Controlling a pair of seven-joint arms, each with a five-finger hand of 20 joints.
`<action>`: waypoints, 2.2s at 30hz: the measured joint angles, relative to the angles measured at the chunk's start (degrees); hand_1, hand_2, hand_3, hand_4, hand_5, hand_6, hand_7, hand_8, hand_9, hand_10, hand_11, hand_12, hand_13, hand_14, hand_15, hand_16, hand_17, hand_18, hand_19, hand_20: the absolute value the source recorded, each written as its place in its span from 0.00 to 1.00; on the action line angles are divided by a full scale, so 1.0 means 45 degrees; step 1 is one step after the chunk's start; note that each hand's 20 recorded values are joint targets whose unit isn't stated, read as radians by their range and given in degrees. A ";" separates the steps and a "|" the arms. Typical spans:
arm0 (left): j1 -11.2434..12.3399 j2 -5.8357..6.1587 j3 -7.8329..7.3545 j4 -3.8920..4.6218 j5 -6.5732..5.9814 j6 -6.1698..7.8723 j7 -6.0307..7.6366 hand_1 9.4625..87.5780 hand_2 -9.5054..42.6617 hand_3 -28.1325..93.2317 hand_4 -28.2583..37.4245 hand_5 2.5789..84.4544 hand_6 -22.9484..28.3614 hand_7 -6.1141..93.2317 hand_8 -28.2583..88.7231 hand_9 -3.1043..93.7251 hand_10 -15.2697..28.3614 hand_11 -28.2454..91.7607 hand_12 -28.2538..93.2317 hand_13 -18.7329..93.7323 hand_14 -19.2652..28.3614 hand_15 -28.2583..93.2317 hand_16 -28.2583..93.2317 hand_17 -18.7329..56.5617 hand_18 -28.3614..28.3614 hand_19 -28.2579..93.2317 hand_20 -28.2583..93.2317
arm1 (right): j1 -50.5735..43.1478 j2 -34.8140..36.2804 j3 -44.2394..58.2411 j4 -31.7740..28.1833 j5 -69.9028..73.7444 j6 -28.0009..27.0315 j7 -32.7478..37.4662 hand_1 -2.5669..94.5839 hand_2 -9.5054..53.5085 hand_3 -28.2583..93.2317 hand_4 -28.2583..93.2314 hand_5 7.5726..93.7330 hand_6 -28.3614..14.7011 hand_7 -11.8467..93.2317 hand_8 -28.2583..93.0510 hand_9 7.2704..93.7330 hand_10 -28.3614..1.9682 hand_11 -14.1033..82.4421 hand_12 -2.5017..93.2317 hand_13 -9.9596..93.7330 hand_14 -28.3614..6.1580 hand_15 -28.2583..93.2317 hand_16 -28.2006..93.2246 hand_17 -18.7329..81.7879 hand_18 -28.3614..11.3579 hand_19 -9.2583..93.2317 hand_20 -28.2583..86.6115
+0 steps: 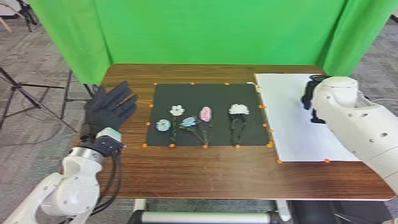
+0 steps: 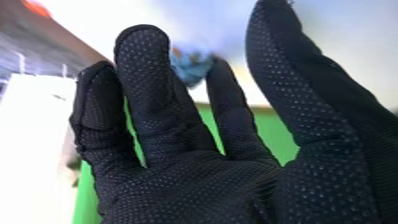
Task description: Arrange flowers
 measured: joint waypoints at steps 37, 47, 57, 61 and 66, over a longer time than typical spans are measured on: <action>0.0464 -0.0797 -0.0828 -0.0189 0.0489 -0.0341 -0.0616 0.21 0.37 0.81 0.00 0.41 0.58 0.18 0.17 0.32 0.67 0.38 0.29 0.32 0.72 0.47 0.18 0.18 0.72 0.42 0.30 | -0.5859 0.0640 0.2262 -0.7383 -0.1659 0.5740 0.0011 0.67 0.00 0.84 0.00 0.75 0.66 0.53 0.32 0.89 0.63 0.34 0.55 0.82 0.64 0.74 0.59 0.62 0.13 0.99 0.58; 0.0278 -0.0633 -0.0772 -0.0167 0.0489 -0.0307 -0.0630 0.24 0.32 0.81 0.01 0.41 0.58 0.18 0.17 0.32 0.67 0.39 0.29 0.32 0.71 0.47 0.17 0.18 0.72 0.42 0.30 | -0.6285 -0.0376 0.1506 -0.7407 -0.1563 0.5365 -0.0180 0.67 0.00 0.84 0.00 0.74 0.65 0.53 0.32 0.88 0.63 0.34 0.54 0.82 0.64 0.74 0.59 0.62 0.13 0.99 0.57; 0.0167 -0.0587 -0.0759 -0.0155 0.0487 -0.0262 -0.0831 0.29 0.36 0.81 0.01 0.43 0.55 0.21 0.16 0.32 0.66 0.40 0.30 0.31 0.70 0.47 0.17 0.17 0.71 0.42 0.30 | -0.6669 -0.0940 0.1475 -0.7524 -0.1559 0.5422 0.0040 0.64 0.00 0.81 0.00 0.69 0.61 0.45 0.25 0.84 0.60 0.29 0.47 0.80 0.64 0.72 0.59 0.61 0.12 0.98 0.56; 0.0188 -0.0559 -0.0763 -0.0186 0.0520 -0.0051 -0.0877 0.28 0.35 0.80 0.02 0.43 0.55 0.22 0.16 0.32 0.66 0.40 0.30 0.30 0.70 0.47 0.17 0.17 0.71 0.42 0.30 | -0.7012 -0.0943 0.1635 -0.7769 -0.1541 0.5504 0.0088 0.63 0.00 0.81 0.00 0.66 0.61 0.37 0.20 0.82 0.58 0.26 0.44 0.79 0.62 0.73 0.59 0.60 0.11 0.98 0.55; 0.0233 -0.0521 -0.0781 -0.0218 0.0473 0.0146 -0.0836 0.28 0.33 0.80 0.03 0.45 0.52 0.23 0.16 0.32 0.66 0.40 0.30 0.30 0.69 0.47 0.17 0.17 0.71 0.42 0.30 | -0.7103 -0.0925 0.1657 -0.7940 -0.1478 0.5585 0.0084 0.57 0.00 0.85 0.00 0.63 0.60 0.34 0.12 0.75 0.50 0.34 0.32 0.78 0.60 0.73 0.57 0.59 0.12 0.98 0.55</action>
